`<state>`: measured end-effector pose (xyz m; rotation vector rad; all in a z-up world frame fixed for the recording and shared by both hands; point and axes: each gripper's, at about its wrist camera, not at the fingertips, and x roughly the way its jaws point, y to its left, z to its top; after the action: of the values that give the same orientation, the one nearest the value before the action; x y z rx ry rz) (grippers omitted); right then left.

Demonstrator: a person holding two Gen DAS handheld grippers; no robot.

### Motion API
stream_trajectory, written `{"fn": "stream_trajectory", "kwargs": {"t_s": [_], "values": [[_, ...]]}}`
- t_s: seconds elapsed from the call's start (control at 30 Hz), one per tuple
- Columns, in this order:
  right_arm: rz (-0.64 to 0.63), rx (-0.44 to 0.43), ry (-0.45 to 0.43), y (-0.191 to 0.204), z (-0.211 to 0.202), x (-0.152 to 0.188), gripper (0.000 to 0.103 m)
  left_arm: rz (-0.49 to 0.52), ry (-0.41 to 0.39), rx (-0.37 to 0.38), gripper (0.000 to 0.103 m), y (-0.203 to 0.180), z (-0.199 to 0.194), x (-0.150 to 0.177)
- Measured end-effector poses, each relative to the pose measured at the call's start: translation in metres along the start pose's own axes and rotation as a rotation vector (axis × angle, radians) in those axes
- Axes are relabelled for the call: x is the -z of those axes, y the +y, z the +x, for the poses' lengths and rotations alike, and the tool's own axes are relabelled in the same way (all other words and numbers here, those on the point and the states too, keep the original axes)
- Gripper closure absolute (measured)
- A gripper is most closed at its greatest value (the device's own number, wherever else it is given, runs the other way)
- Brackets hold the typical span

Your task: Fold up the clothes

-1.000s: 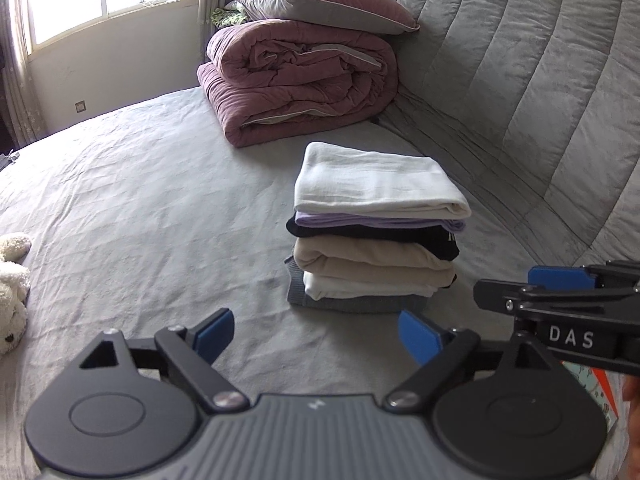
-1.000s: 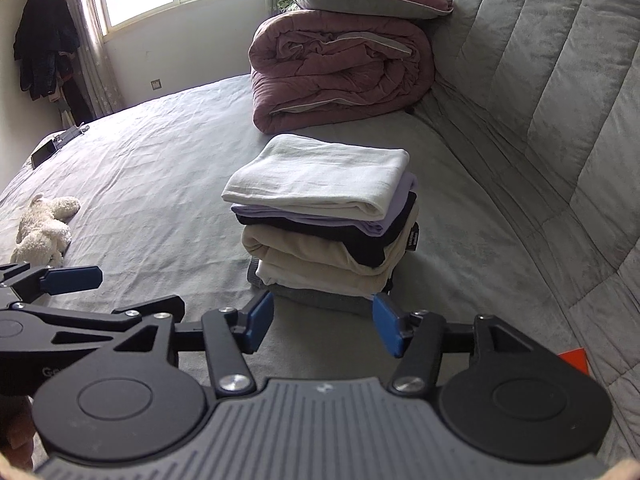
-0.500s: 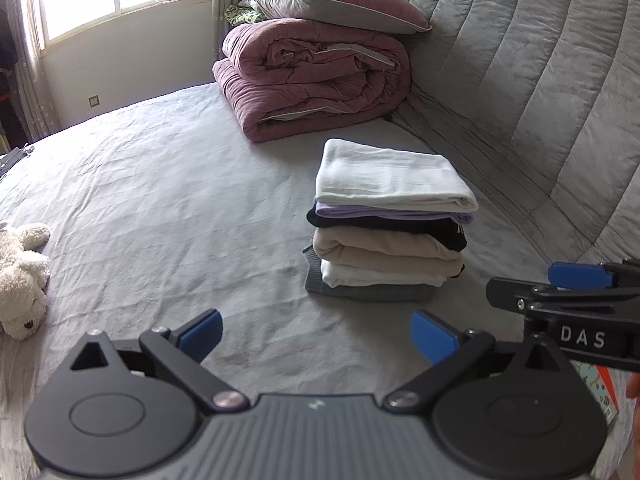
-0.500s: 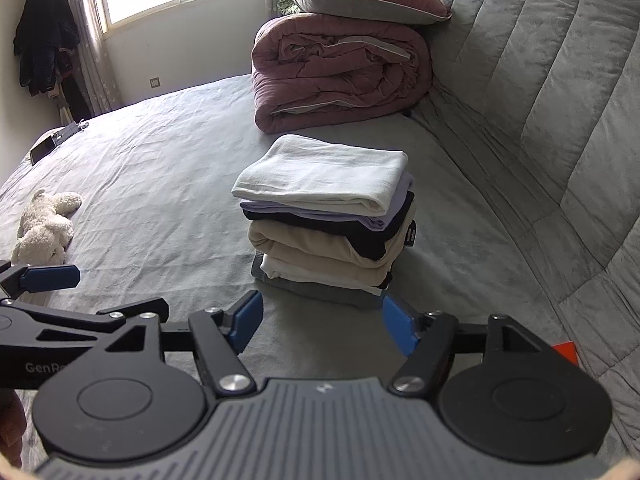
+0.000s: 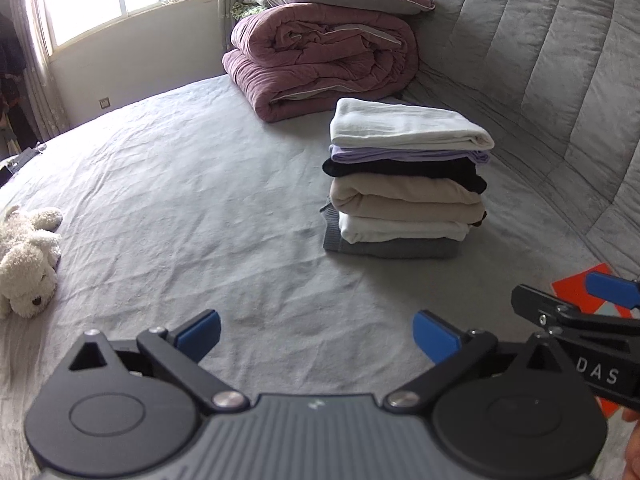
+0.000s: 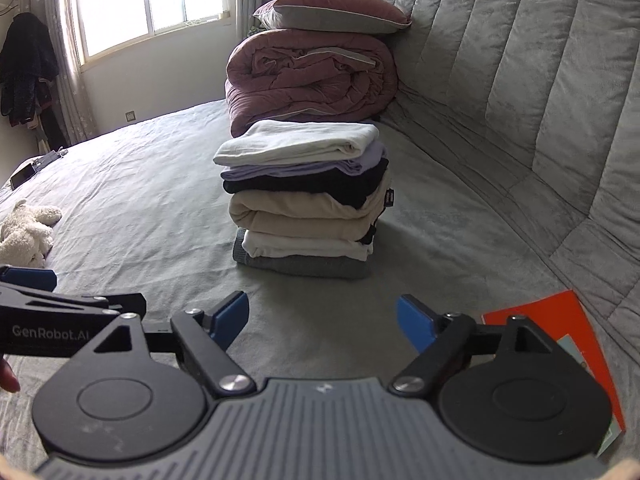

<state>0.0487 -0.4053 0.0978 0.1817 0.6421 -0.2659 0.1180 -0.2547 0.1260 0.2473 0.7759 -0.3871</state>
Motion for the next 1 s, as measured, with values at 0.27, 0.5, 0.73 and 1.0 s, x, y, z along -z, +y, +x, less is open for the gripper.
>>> {"fn": "stream_trajectory", "kwargs": {"t_s": [0.27, 0.5, 0.73, 1.0], "values": [[0.003, 0.005, -0.013, -0.002, 0.005, 0.004, 0.01, -0.016, -0.04, -0.022, 0.001, -0.002, 0.006, 0.005], [0.025, 0.056, -0.047, -0.007, 0.002, 0.006, 0.003, -0.006, -0.07, -0.026, 0.001, -0.009, 0.005, 0.005], [0.06, 0.084, -0.05, -0.011, 0.005, 0.009, 0.0, 0.021, -0.076, -0.038, 0.001, -0.011, 0.005, 0.008], [0.076, 0.119, -0.05, -0.002, 0.005, 0.007, 0.0, -0.003, -0.079, -0.037, 0.001, -0.004, 0.005, 0.008]]}}
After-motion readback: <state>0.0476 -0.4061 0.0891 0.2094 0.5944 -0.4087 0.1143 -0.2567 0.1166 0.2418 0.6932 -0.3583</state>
